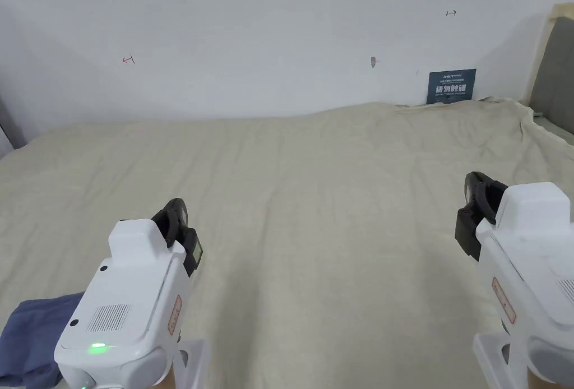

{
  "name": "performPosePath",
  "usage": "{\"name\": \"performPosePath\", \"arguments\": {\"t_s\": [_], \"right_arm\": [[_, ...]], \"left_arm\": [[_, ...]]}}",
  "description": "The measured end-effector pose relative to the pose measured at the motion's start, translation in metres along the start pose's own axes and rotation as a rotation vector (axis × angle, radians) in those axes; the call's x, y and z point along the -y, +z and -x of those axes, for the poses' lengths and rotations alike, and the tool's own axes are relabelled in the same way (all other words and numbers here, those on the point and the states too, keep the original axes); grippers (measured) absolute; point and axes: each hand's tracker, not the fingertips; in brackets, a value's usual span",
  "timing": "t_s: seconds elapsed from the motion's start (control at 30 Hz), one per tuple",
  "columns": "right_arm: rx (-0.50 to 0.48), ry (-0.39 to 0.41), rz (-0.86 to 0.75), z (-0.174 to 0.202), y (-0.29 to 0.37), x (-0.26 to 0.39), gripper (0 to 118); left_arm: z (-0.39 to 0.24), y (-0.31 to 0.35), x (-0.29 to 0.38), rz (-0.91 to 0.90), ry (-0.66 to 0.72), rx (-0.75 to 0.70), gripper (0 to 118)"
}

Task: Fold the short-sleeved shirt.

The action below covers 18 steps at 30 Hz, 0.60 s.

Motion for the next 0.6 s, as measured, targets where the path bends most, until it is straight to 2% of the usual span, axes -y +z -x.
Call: {"name": "performPosePath", "arguments": {"t_s": [0.17,0.2,0.23,0.27,0.3,0.33,0.37,0.4,0.6], "right_arm": [[0.004,0.003,-0.002,0.0014,0.0014,-0.0017,2],[0.007,0.004,-0.002,0.0013,0.0015,-0.0016,12],[0.007,0.005,-0.002,0.0013,0.0019,-0.0016,30],[0.010,0.007,-0.003,0.0012,0.0022,-0.0017,51],[0.006,0.006,0.000,0.0018,0.0025,-0.0022,78],[0.005,0.004,0.004,0.0021,0.0025,-0.0024,94],[0.010,0.003,0.003,0.0027,0.0028,-0.0026,105],[0.011,0.001,-0.002,0.0032,0.0036,-0.0024,110],[0.008,-0.008,-0.016,-0.0022,0.0031,0.0013,112]], "left_arm": [[0.0014,0.0011,-0.0007,-0.011,0.007,-0.002,0],[0.0017,0.0015,-0.0013,-0.014,0.011,-0.004,7],[0.0025,0.0019,-0.0012,-0.016,0.017,-0.001,15],[0.0032,0.0020,-0.0020,-0.015,0.020,-0.002,29],[0.0033,0.0020,-0.0025,-0.014,0.020,-0.009,57],[0.0034,0.0013,-0.0031,-0.009,0.017,-0.014,78],[0.0034,0.0006,-0.0023,-0.005,0.017,-0.012,98],[0.0040,0.0002,-0.0024,-0.002,0.019,-0.007,118],[0.0056,0.0043,-0.0029,-0.008,0.014,-0.013,118]]}}
